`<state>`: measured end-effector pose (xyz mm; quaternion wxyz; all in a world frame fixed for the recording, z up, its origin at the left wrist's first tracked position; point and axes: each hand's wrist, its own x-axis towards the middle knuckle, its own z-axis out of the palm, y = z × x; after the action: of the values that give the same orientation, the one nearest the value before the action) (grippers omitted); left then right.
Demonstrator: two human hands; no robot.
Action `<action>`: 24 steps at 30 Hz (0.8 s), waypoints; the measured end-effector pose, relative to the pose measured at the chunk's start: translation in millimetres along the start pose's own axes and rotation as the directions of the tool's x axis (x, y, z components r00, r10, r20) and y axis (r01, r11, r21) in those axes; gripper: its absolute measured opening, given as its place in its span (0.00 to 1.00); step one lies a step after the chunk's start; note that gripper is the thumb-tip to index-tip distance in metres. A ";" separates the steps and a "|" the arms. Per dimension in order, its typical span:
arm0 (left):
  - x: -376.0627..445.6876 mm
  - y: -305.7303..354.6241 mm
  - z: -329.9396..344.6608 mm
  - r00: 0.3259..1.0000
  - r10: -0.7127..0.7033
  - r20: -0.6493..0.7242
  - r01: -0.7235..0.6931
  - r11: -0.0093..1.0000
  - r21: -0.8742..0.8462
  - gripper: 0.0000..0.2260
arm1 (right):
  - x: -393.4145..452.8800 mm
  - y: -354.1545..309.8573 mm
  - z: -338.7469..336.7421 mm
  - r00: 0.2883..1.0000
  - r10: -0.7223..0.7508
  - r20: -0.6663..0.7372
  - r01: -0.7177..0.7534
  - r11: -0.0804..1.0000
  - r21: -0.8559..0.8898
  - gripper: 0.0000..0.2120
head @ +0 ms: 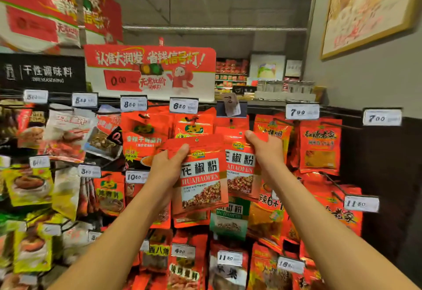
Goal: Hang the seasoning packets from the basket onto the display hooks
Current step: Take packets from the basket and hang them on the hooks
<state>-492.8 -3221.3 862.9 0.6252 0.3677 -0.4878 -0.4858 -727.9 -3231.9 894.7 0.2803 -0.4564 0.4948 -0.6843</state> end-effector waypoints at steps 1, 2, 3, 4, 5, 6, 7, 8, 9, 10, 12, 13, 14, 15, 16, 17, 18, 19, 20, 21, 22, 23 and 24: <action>1.6 1.1 1.4 1.000 0.006 0.002 -0.006 1.000 0.018 0.10 | 5.7 -1.3 5.6 1.000 0.018 0.001 -0.018 1.000 -0.008 0.09; 3.3 2.4 2.4 1.000 0.007 0.002 -0.007 1.000 0.030 0.10 | 11.5 -2.7 10.9 0.999 0.034 0.004 -0.034 0.999 -0.013 0.09; 5.5 3.7 3.1 1.000 0.006 0.004 -0.007 0.999 0.037 0.09 | 17.2 -4.2 15.7 0.999 0.047 0.004 -0.047 0.999 -0.021 0.10; 8.0 5.1 3.9 1.000 0.004 0.009 -0.005 0.999 0.044 0.08 | 22.8 -5.7 19.8 0.999 0.053 0.000 -0.053 0.998 -0.034 0.11; 10.7 6.7 4.1 1.000 0.001 0.016 -0.001 0.999 0.047 0.08 | 28.2 -7.0 23.2 0.999 0.052 -0.011 -0.053 0.997 -0.052 0.11; 14.0 8.0 4.0 1.000 -0.004 0.027 0.003 0.999 0.046 0.09 | 33.1 -8.0 25.6 0.999 0.047 -0.022 -0.048 0.996 -0.069 0.11; 16.9 9.0 3.9 0.999 -0.008 0.041 0.007 0.999 0.043 0.09 | 38.1 -8.1 27.8 0.999 0.041 -0.032 -0.043 0.996 -0.079 0.10; 19.9 9.6 3.6 0.998 -0.009 0.057 0.006 0.999 0.045 0.09 | 42.5 -7.5 29.4 0.999 0.037 -0.038 -0.040 0.996 -0.085 0.09; 22.5 9.9 3.6 0.997 -0.007 0.074 0.003 0.999 0.052 0.10 | 45.8 -6.5 30.9 0.998 0.034 -0.043 -0.037 0.995 -0.088 0.08; 24.9 9.9 3.6 0.996 -0.004 0.087 -0.001 0.998 0.063 0.10 | 48.5 -5.1 32.0 0.998 0.031 -0.047 -0.036 0.995 -0.097 0.07; 29.0 8.6 4.2 0.996 -0.001 0.093 -0.006 0.997 0.073 0.11 | 52.3 -2.1 34.3 0.998 0.014 -0.061 -0.022 0.991 -0.133 0.08; 31.1 7.7 5.0 0.996 0.001 0.093 -0.007 0.998 0.070 0.11 | 54.0 -1.1 35.6 0.997 -0.001 -0.072 -0.011 0.987 -0.158 0.09; 33.4 6.7 5.8 0.996 0.002 0.095 -0.008 0.998 0.066 0.11 | 55.4 -0.6 36.9 0.996 -0.018 -0.086 0.001 0.983 -0.184 0.10; 35.3 5.7 6.8 0.995 0.000 0.099 -0.006 0.998 0.066 0.11 | 57.1 -0.1 38.3 0.994 -0.037 -0.102 0.015 0.977 -0.211 0.11; 37.3 4.8 8.1 0.994 -0.002 0.106 -0.005 0.998 0.065 0.11 | 59.0 -0.1 39.7 0.991 -0.058 -0.117 0.029 0.971 -0.236 0.13; 39.0 4.0 9.5 0.993 -0.001 0.115 -0.006 0.998 0.064 0.12 | 60.9 -0.7 41.2 0.988 -0.078 -0.130 0.042 0.965 -0.261 0.14; 40.7 3.2 10.7 0.992 0.003 0.123 -0.011 0.998 0.062 0.12 | 62.5 -1.5 43.1 0.986 -0.095 -0.138 0.053 0.958 -0.280 0.14; 42.2 2.6 11.6 0.991 0.007 0.132 -0.015 0.998 0.060 0.13 | 64.6 -2.9 45.0 0.985 -0.105 -0.140 0.060 0.954 -0.294 0.15; 43.6 1.8 12.2 0.990 0.011 0.138 -0.020 0.998 0.060 0.13 | 66.6 -4.0 46.6 0.984 -0.107 -0.140 0.060 0.951 -0.302 0.14; 45.0 1.2 12.4 0.990 0.015 0.143 -0.024 0.998 0.060 0.13 | 68.6 -5.1 47.5 0.985 -0.102 -0.139 0.056 0.951 -0.305 0.13; 46.3 0.4 12.2 0.989 0.017 0.146 -0.025 0.998 0.057 0.13 | 70.4 -5.5 47.7 0.986 -0.094 -0.137 0.049 0.952 -0.302 0.12; 47.3 -0.4 11.7 0.989 0.018 0.148 -0.025 0.998 0.051 0.12 | 72.2 -5.0 47.2 0.987 -0.087 -0.132 0.045 0.954 -0.295 0.12; 48.3 -1.4 10.8 0.989 0.023 0.149 -0.030 0.999 0.044 0.12 | 74.2 -3.7 46.4 0.988 -0.085 -0.130 0.045 0.957 -0.286 0.11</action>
<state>-501.0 -3268.1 876.5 0.5850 0.3381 -0.5488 -0.4921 -717.4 -3312.1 928.3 0.1541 -0.4584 0.5906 -0.6460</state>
